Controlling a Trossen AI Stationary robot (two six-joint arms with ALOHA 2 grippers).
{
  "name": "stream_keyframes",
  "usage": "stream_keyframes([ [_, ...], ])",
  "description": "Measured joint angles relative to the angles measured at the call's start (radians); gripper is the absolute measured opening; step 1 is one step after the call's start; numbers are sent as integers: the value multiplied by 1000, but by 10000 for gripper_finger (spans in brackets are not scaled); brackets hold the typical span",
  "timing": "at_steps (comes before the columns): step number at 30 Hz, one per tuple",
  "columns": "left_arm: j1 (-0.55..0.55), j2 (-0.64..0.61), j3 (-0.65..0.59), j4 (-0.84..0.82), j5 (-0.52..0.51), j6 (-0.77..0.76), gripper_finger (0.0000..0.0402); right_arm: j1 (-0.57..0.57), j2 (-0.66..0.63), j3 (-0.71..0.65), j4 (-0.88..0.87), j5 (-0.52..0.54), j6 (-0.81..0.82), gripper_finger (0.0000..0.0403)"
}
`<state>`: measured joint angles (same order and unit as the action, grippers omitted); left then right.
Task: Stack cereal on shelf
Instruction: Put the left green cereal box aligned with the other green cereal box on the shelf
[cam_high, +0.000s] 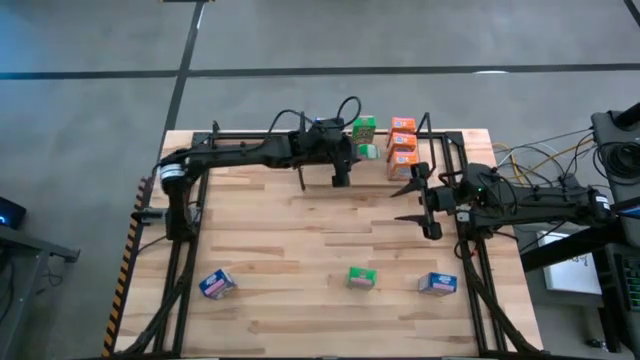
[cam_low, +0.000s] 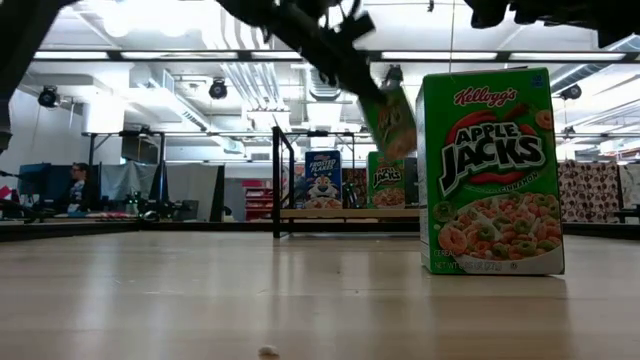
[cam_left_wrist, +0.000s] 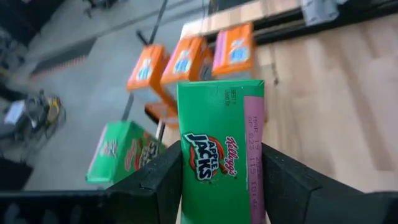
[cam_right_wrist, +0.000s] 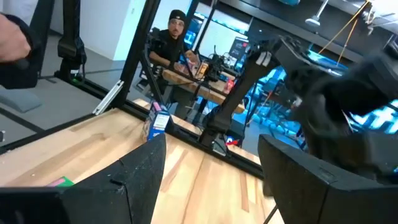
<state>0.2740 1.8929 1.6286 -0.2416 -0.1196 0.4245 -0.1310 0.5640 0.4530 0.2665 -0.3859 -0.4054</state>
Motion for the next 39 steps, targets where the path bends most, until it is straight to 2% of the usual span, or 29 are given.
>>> stream_keyframes([
  [3,28,62,60,-31,7,-29,164,0,0,0,0,0,-6,244],
  [8,56,167,190,-177,59,-56,164,0,0,0,1,0,-6,244],
  [14,59,242,295,-265,60,-64,164,0,0,0,0,1,-12,244],
  [24,63,257,306,-272,60,-89,166,0,0,0,0,1,-14,244],
  [39,64,259,305,-256,59,-69,223,0,0,0,0,1,-7,244],
])
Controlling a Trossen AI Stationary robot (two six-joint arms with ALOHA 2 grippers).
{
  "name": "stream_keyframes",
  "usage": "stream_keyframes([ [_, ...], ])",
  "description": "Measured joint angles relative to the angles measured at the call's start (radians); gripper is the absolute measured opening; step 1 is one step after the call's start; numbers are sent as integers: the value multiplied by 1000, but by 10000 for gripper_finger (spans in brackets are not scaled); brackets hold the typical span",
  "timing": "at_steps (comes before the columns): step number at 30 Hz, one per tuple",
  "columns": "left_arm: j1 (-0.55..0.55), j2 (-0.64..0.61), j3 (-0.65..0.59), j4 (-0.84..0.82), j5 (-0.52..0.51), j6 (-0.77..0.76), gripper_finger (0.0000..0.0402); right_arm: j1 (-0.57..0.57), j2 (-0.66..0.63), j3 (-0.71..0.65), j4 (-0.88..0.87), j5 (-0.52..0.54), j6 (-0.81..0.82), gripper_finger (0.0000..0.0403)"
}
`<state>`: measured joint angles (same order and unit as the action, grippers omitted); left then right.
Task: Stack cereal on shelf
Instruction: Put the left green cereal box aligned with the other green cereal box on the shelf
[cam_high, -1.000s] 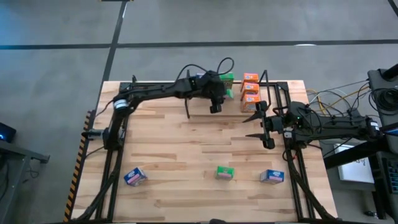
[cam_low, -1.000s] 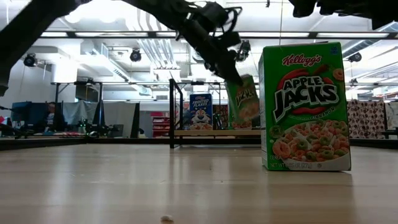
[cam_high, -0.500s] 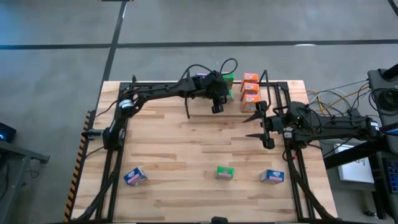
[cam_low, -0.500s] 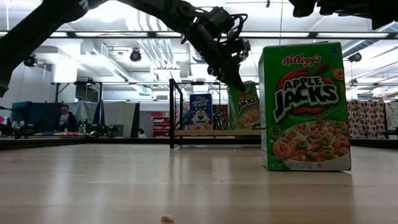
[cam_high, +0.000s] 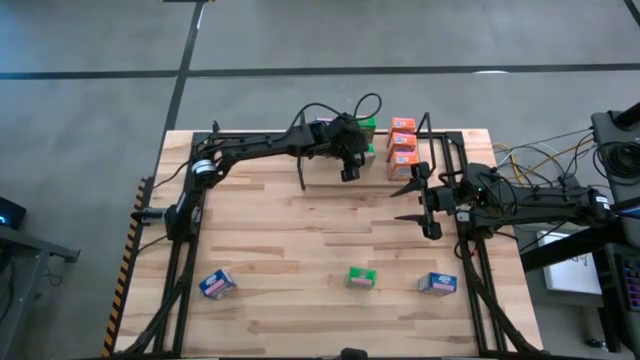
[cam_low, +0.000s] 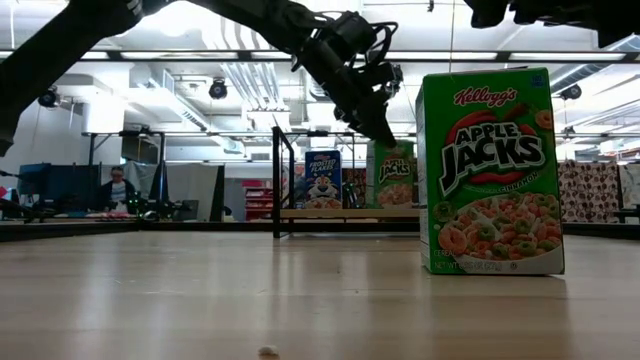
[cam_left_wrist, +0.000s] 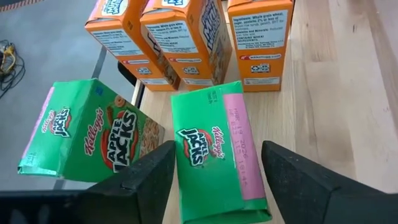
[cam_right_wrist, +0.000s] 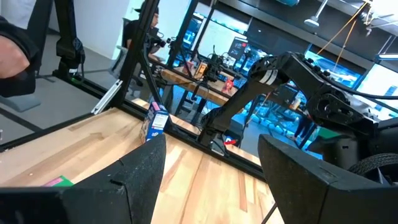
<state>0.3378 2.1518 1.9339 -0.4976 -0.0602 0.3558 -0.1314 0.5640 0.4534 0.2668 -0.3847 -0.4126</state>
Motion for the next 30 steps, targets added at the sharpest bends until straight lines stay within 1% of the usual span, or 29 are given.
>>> stream_keyframes([
  [3,0,-5,4,-9,-3,4,225,0,0,0,0,0,0,244],
  [9,-3,-8,92,-123,-6,6,225,0,0,2,0,3,11,244],
  [13,-14,-20,141,-167,-7,-18,225,0,0,2,0,40,45,244],
  [17,-32,-62,139,-173,-8,-24,225,0,1,2,1,74,56,244],
  [22,-60,-150,39,-173,-10,-50,225,0,1,2,1,80,78,244],
  [24,-75,-203,-28,-156,-9,-67,225,0,1,2,1,112,88,244],
  [26,-91,-266,-115,-91,-9,-87,225,0,1,2,0,162,100,244],
  [30,-128,-394,-335,83,-10,-105,225,0,12,2,1,251,110,244],
])
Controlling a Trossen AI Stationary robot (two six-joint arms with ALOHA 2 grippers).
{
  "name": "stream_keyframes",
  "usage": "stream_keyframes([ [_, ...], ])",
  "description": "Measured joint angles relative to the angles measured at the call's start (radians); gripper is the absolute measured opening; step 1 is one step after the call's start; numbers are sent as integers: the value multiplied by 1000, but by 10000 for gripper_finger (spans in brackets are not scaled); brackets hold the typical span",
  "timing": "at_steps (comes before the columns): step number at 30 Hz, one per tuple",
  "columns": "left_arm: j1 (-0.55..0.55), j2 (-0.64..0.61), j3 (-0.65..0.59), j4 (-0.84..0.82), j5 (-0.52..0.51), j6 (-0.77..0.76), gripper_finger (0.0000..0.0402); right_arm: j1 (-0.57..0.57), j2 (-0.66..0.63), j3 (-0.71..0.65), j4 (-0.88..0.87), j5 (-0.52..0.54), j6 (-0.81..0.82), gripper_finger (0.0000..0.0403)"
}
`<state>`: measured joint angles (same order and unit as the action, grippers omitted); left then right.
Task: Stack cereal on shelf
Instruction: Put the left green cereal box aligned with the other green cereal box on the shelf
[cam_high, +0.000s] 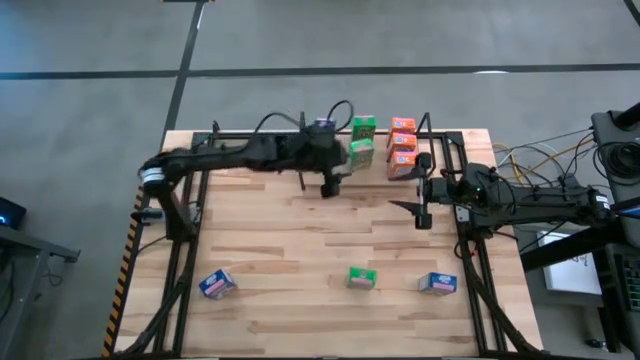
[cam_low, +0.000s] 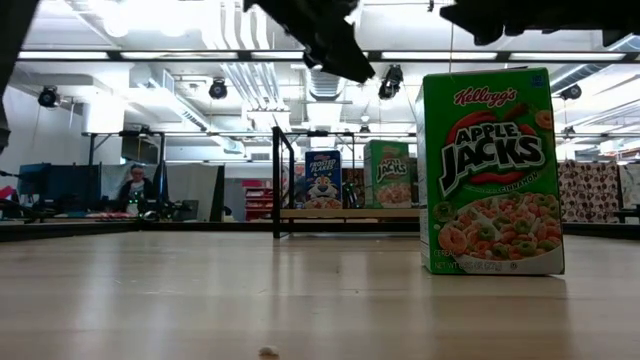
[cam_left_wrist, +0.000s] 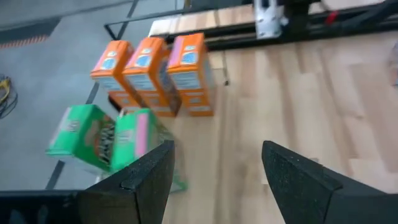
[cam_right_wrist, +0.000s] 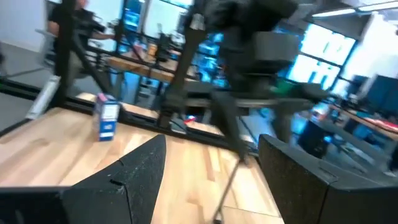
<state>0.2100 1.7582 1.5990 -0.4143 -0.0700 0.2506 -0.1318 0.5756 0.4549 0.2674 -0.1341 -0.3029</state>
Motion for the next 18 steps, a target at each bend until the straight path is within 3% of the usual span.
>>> stream_keyframes([
  [12,-76,-353,-542,396,-46,-155,225,0,72,41,-4,162,107,244],
  [18,-119,-512,-729,546,-64,-193,225,-9,186,158,-159,268,122,244],
])
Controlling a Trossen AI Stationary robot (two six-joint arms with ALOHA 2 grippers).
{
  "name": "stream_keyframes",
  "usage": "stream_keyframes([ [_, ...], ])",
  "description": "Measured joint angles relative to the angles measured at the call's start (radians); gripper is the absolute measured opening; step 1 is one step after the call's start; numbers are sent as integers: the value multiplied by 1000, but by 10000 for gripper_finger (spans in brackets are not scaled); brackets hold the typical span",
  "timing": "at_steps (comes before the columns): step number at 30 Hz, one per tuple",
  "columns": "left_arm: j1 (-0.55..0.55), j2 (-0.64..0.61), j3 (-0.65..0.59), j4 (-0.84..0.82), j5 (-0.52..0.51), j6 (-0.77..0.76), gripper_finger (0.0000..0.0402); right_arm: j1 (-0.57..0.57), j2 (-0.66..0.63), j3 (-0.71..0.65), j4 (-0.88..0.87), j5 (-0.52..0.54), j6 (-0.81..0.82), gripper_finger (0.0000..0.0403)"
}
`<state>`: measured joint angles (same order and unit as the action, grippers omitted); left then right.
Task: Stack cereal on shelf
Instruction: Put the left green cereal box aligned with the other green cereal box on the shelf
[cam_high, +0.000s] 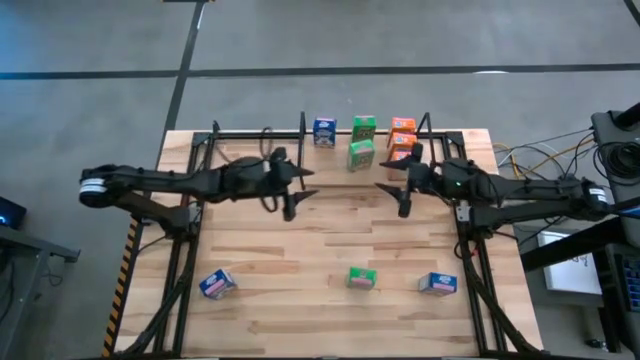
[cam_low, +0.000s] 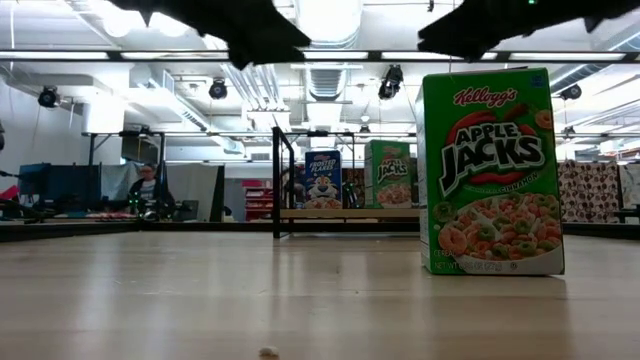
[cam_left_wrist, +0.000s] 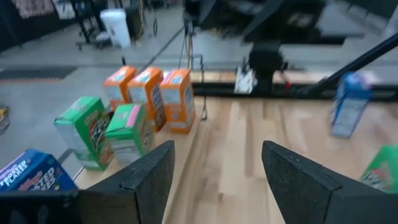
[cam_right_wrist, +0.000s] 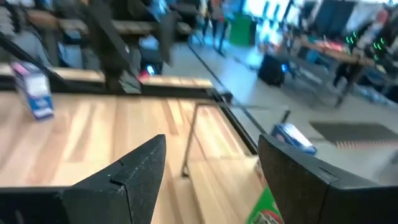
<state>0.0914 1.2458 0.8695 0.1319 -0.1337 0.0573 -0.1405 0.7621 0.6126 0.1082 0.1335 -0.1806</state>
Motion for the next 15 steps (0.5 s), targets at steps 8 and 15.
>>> stream_keyframes([
  [8,-23,-184,-189,149,0,-22,225,-93,197,272,-346,6,-6,238],
  [15,-23,-310,-245,165,1,-34,225,-205,413,540,-683,-6,-60,237],
])
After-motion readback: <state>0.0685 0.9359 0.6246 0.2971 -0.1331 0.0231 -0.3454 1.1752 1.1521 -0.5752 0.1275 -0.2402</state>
